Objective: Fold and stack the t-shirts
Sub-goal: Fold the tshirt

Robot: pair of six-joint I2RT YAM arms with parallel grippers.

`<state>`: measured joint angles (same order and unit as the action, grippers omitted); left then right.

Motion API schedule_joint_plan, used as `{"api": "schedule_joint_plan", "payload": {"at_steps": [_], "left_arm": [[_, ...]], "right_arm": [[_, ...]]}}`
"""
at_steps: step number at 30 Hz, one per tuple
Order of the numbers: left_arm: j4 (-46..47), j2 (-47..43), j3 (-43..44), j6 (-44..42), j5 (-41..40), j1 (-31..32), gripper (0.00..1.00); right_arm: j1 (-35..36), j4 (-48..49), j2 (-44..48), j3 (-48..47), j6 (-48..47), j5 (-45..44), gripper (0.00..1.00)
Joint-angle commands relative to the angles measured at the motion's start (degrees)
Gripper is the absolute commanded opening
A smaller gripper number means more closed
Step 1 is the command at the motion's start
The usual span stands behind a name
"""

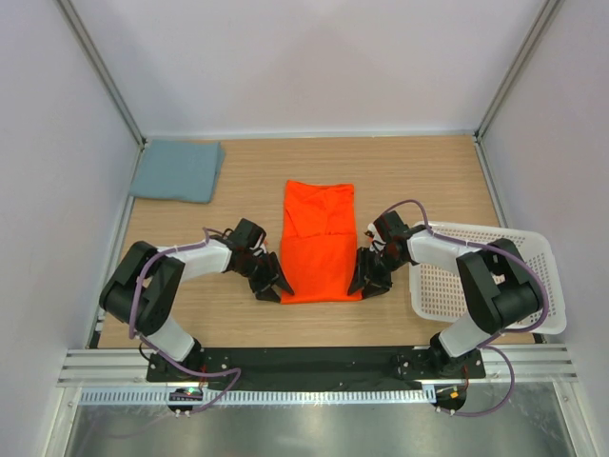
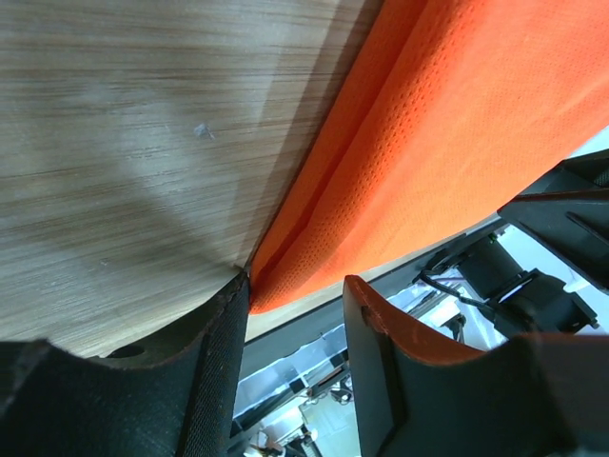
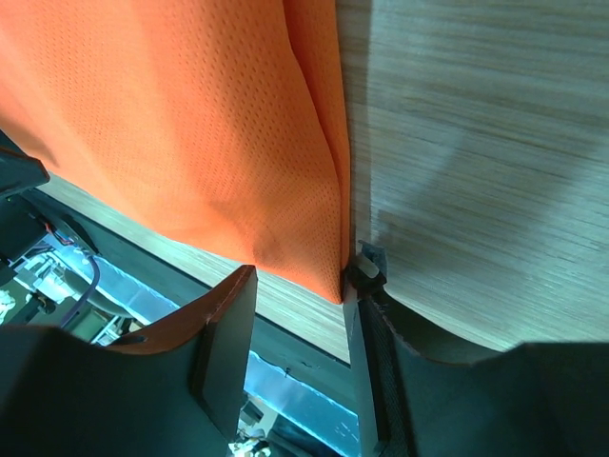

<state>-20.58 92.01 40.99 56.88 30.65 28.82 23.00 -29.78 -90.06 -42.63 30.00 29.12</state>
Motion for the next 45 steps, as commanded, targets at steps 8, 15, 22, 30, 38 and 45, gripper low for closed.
{"api": "schedule_joint_plan", "payload": {"at_steps": [8, 15, 22, 30, 38, 45], "left_arm": [[0.19, 3.44, -1.0, -3.88, -7.19, 0.19, 0.26], [0.45, 1.52, -1.35, -5.73, -5.43, 0.27, 0.0], [-3.5, -6.39, -3.99, -5.64, -5.61, 1.23, 0.0], [-9.82, -17.2, -5.22, -0.38, -6.13, 8.7, 0.0], [-21.77, -28.46, -0.31, 3.59, -7.01, 10.03, 0.0], [-27.66, -17.24, 17.43, -3.35, -7.1, 7.31, 0.0]], "right_arm": [[0.02, 4.99, -3.72, 1.85, -2.4, -4.61, 0.28], [0.02, 5.35, -1.44, 2.82, -1.79, -2.41, 0.02], [0.9, -0.27, 5.24, 4.04, -2.05, -0.74, 0.01], [7.84, -7.72, 15.78, 6.16, 3.82, 0.23, 0.02], [8.11, -16.79, 28.18, 5.64, 7.79, 3.04, 0.01], [4.07, -23.12, 22.06, -6.92, 4.46, 1.72, 0.01]]}}
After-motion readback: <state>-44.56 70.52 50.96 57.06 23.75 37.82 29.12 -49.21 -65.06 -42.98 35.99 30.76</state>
